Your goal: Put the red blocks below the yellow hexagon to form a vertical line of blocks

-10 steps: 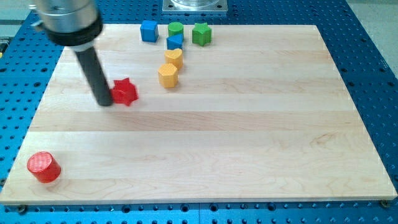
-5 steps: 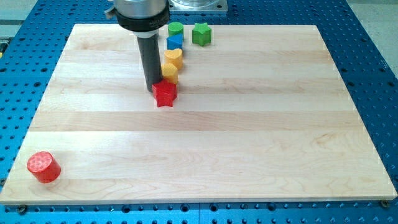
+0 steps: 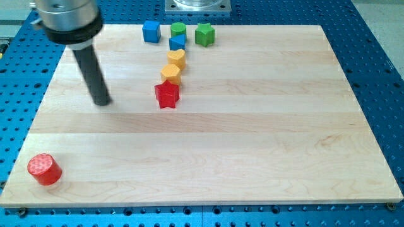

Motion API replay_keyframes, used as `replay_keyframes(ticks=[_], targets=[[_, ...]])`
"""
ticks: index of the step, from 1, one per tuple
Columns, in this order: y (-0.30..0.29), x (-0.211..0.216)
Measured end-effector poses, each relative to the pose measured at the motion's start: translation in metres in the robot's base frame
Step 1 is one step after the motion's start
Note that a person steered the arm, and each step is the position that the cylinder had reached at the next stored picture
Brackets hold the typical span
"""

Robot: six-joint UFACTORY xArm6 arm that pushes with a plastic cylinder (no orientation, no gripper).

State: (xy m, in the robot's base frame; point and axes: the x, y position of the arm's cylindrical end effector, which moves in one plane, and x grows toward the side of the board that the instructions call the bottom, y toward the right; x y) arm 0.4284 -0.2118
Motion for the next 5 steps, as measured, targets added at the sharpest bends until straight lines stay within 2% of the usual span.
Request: replay_keyframes(ticks=[1,2,3,4,5], targets=[[-0.068,0.039],[-0.093,0.062],[-0.093,0.068],[-0.086,0.135],[-0.075,0.177]])
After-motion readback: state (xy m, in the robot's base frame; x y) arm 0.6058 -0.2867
